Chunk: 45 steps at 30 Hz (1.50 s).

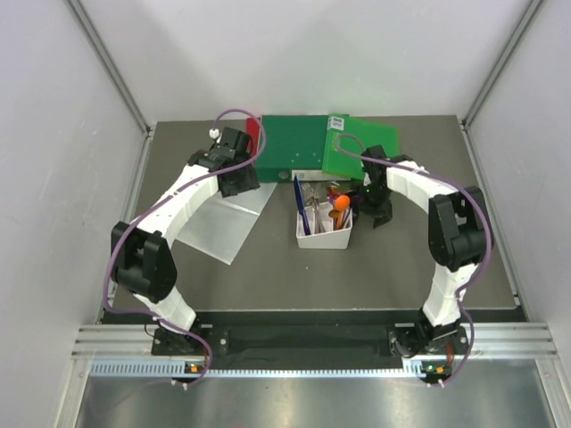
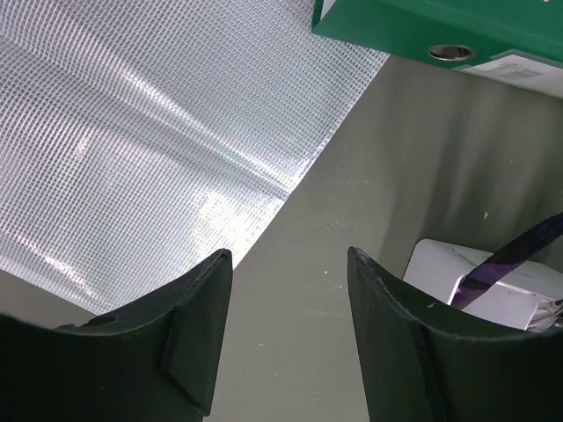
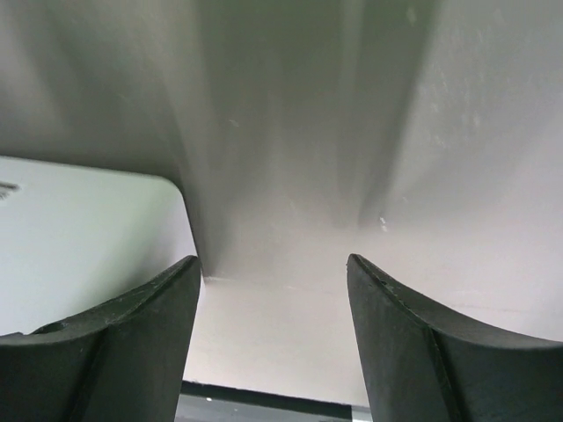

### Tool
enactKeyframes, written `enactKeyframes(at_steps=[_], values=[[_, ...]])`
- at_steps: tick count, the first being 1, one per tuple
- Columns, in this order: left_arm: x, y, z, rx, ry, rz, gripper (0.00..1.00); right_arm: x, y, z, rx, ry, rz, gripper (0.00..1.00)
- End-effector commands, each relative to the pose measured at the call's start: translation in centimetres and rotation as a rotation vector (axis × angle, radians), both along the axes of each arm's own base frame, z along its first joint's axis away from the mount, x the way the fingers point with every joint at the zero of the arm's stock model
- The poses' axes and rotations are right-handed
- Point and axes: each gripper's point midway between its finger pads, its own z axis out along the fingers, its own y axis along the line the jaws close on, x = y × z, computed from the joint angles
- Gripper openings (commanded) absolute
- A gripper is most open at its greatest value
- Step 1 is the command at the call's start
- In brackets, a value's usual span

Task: Sort the eating utensils into containers
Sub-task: Reset both arms

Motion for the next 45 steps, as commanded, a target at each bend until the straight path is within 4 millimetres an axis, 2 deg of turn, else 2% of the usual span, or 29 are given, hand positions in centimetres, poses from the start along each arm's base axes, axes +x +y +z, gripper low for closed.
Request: enactKeyframes(at_steps=[1, 6, 9, 17, 29, 35, 38, 41, 45], values=[[0.5, 0.3, 1.1, -0.014, -0.037, 0.003, 0.6, 2.1, 4.7, 1.2, 0.104, -0.046, 0.052, 0.68], [0.4, 1.0, 1.5, -0.009, -0.044, 0.011, 0.6, 2.5, 6.3, 1.2, 0.131, -0.033, 0.071, 0.68], [0.5, 1.5, 1.5, -0.009, -0.044, 0.018, 0.6, 2.3, 6.4, 0.9, 0.117, -0.017, 0.077, 0.68], [0.9, 1.4, 1.3, -0.023, -0.042, 0.015, 0.6, 2.0, 4.2, 1.3, 0.055, -0.026, 0.056, 0.69], [1.2, 1.2, 0.9, -0.031, -0.034, 0.015, 0.6, 0.2, 3.2, 1.3, 0.033, 0.015, 0.122, 0.73], [2.1, 1.0, 1.5, -0.04, -0.047, 0.016, 0.6, 1.8, 1.2, 2.5, -0.055, -0.041, 0.067, 0.73], [2.5, 0.7, 1.5, -0.045, -0.044, 0.014, 0.6, 2.8, 0.2, 4.1, -0.065, -0.082, 0.037, 0.73], [2.5, 0.6, 1.1, -0.04, -0.015, 0.011, 0.6, 3.3, 0.3, 7.7, -0.011, -0.156, 0.025, 0.73], [2.2, 0.6, 0.3, -0.037, 0.03, 0.009, 0.59, 3.5, 0.8, 15.2, 0.072, -0.322, 0.025, 0.73]])
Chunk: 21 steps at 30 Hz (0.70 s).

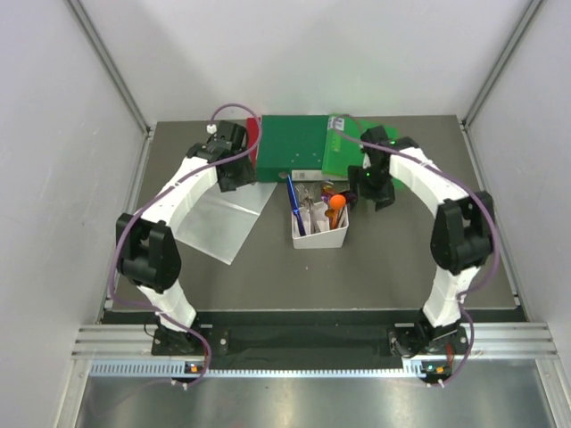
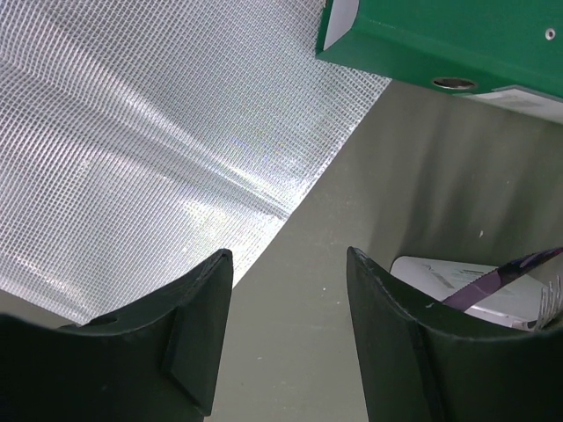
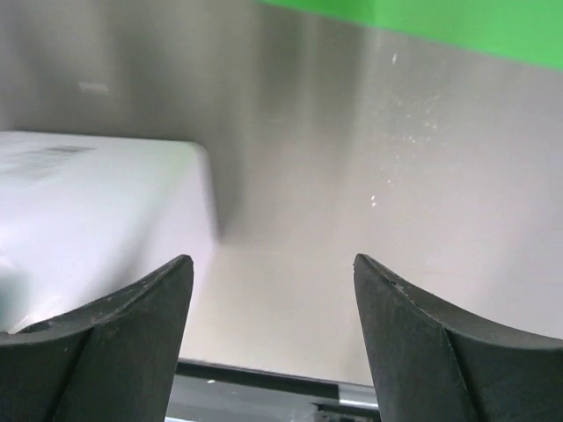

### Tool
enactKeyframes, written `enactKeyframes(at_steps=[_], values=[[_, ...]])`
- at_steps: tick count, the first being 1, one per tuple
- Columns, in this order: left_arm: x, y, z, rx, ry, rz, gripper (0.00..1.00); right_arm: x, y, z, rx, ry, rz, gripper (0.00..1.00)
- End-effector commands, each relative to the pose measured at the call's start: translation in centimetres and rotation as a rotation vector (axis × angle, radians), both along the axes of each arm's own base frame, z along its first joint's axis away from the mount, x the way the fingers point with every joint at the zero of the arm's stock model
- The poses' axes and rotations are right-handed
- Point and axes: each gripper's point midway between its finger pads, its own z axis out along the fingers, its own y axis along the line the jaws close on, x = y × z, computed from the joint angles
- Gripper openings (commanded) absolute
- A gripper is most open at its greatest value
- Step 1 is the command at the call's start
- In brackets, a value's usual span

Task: Sort the eating utensils into containers
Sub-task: Reset both arms

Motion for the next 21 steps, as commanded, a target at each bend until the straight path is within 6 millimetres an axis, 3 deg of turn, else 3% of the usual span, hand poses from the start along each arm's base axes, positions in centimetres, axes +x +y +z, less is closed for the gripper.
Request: enactKeyframes(at_steps=[1, 3, 6, 21], values=[[0.2, -0.4, 0.6, -0.02, 0.011, -0.005, 0.59, 1.6, 0.9, 12.7, 0.149, -0.305, -0.012, 0.73], [0.2, -0.6, 0.5, -0.034, 0.01, -0.006, 0.59, 1.8, 0.6, 15.8, 0.172, -0.391, -0.03, 0.73], [0.5, -1.1, 0.5, -0.055, 0.007, -0.013, 0.59, 2.6, -0.3, 17.8, 0.195, -0.47, -0.072, 0.73], [1.0, -1.6, 0.0, -0.067, 0.036, -0.012, 0.58, 7.1, -4.5, 20.3, 0.227, -0.631, -0.218, 0.73]])
